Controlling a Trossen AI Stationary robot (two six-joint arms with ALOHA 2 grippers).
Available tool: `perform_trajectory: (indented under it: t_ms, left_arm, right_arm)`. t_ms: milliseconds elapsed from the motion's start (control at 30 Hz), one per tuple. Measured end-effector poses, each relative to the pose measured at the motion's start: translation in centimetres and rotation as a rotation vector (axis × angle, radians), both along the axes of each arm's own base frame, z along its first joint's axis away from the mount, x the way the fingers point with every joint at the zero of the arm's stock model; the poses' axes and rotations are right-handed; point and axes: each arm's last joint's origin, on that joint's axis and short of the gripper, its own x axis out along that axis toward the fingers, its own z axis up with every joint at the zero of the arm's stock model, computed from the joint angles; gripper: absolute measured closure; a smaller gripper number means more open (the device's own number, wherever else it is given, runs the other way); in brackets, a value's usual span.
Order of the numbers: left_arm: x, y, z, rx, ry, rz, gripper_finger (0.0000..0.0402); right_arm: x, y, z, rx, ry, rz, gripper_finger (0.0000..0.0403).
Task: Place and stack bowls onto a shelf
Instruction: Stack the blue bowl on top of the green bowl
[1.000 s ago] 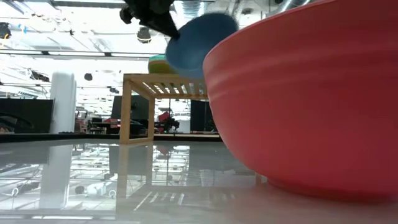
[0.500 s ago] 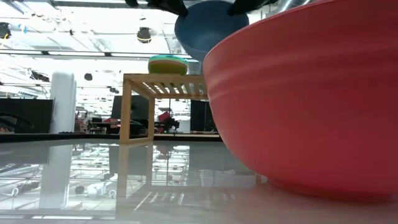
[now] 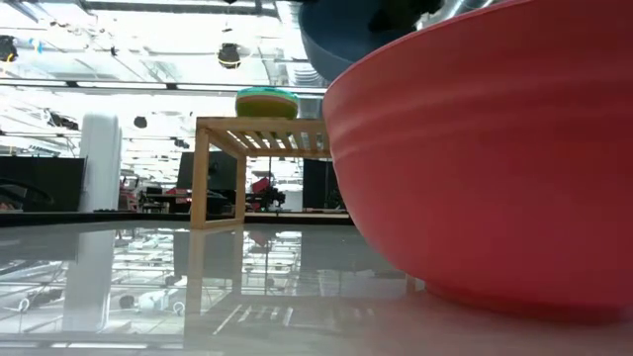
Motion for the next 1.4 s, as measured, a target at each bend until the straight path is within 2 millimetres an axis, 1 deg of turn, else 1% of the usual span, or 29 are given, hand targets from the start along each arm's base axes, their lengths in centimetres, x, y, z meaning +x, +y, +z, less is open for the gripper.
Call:
perform_trajectory:
  t_ms: [100, 167, 233, 367, 467, 567, 633, 700, 767, 833, 933, 1000, 1133, 1233, 1300, 1400]
  left_arm:
    - [0.1, -0.1, 0.1, 0.018, 0.013, -0.032, 0.0401]
    - [0.1, -0.1, 0.2, 0.047, 0.023, -0.060, 0.0395]
    - [0.0, -0.1, 0.6, 0.097, 0.041, -0.052, 0.0381]
    - [-0.6, 0.2, 1.4, 0.163, 0.076, -0.002, 0.0334]
    - [-1.5, 0.4, 2.4, 0.169, 0.060, 0.004, 0.0294]
    - [-2.2, 0.6, 2.8, 0.166, 0.070, 0.011, 0.0261]
    - [-2.4, 0.7, 2.7, 0.157, 0.087, 0.002, 0.0245]
    - [-2.4, 0.6, 2.4, 0.148, 0.108, -0.036, 0.0235]
    - [-2.3, 0.5, 1.9, 0.139, 0.143, -0.100, 0.0231]
    - [-2.2, 0.5, 1.4, 0.119, 0.167, -0.171, 0.0231]
    - [-1.8, 0.8, 0.9, 0.092, 0.175, -0.228, 0.0232]
    - [-1.5, 1.0, 0.6, 0.089, 0.183, -0.228, 0.0233]
    - [-1.0, 1.6, 0.0, 0.089, 0.205, -0.209, 0.0233]
    - [-0.6, 1.9, -0.5, 0.086, 0.225, -0.210, 0.0233]
    - [-0.5, 2.1, -0.6, 0.079, 0.237, -0.227, 0.0233]
    - [-0.5, 2.4, -0.9, 0.045, 0.244, -0.256, 0.0233]
  right_arm:
    - [0.1, -0.4, 0.5, 0.002, -0.003, -0.012, 0.0376]
    - [0.3, -0.9, 1.0, -0.003, 0.010, -0.010, 0.0379]
    - [0.5, -1.6, 2.1, 0.008, 0.019, 0.007, 0.0379]
    - [0.8, -3.9, 4.8, 0.080, 0.025, 0.036, 0.0379]
    - [0.3, -6.5, 7.7, 0.188, -0.012, 0.043, 0.0379]
    - [-0.9, -10.1, 10.3, 0.319, -0.054, 0.021, 0.0379]
    - [-2.0, -12.7, 11.5, 0.415, -0.095, 0.003, 0.0379]
    - [-3.1, -15.4, 11.9, 0.513, -0.131, -0.026, 0.0379]
    - [-4.5, -18.0, 11.9, 0.614, -0.167, -0.064, 0.0379]
    - [-5.5, -20.6, 11.4, 0.703, -0.201, -0.102, 0.0379]
    - [-6.4, -23.9, 10.1, 0.820, -0.216, -0.141, 0.0379]
    - [-6.4, -25.5, 9.2, 0.888, -0.220, -0.123, 0.0379]
    - [-5.7, -27.2, 7.4, 0.982, -0.189, -0.100, 0.0379]
    - [-5.0, -27.8, 6.3, 1.010, -0.161, -0.110, 0.0374]
    - [-4.8, -28.0, 5.9, 1.022, -0.146, -0.110, 0.0357]
    - [-4.7, -28.0, 5.7, 1.021, -0.133, -0.102, 0.0326]
